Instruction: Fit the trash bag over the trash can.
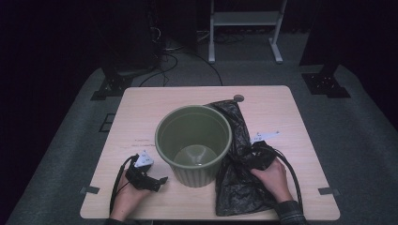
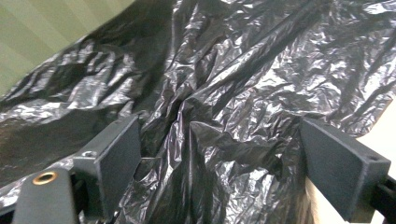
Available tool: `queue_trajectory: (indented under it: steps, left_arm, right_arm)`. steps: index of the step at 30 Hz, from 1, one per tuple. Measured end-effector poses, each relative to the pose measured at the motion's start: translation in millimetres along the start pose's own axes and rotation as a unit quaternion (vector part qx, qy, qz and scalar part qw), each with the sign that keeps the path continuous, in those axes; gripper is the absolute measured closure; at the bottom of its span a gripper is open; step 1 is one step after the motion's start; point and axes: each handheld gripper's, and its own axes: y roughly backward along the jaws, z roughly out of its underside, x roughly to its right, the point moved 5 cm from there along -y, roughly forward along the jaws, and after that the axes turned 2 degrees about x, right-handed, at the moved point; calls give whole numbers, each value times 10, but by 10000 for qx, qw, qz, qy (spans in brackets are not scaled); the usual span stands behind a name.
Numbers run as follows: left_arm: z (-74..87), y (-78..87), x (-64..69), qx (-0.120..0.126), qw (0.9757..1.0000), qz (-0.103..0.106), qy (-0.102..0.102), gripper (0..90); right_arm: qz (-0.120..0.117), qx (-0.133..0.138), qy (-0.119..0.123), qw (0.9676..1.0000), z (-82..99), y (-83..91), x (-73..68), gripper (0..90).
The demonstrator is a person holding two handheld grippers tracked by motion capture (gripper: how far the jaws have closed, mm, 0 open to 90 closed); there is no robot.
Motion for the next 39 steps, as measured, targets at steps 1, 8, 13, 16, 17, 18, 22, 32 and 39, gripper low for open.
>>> queue_trajectory:
  steps: [1,8,13,16,17,18,22,32,39]
  left_arm:
    - [0,1,0,-4,10000,1,0,0]
    - [0,-1,0,8,10000,5,-3,0]
    - [0,-1,0,9,10000,5,-1,0]
    - [0,-1,0,9,10000,6,-3,0]
    - [0,-1,0,10,10000,5,0,0]
    - [0,-1,0,9,10000,7,-2,0]
    - [1,-1,0,8,10000,7,-4,0]
    - [1,-1,-1,10,10000,8,-7,0]
    - [1,0,0,3,10000,12,-7,0]
  right_arm:
    - [-22,-15,4,10000,-14,-20,-18,141]
    - [-100,30,77,9999,-107,-131,-121,132]
    - [-88,22,78,9999,-138,-219,-170,132]
    - [-64,14,134,9999,-161,-256,-202,134]
    - [-47,18,164,9999,-165,-267,-210,142]
    - [-9,27,231,9997,-169,-278,-215,145]
    - [259,10,487,9985,-167,-300,-262,225]
    - [452,97,889,9950,-142,-295,-346,537]
    - [184,65,1096,9938,-125,-284,-422,874]
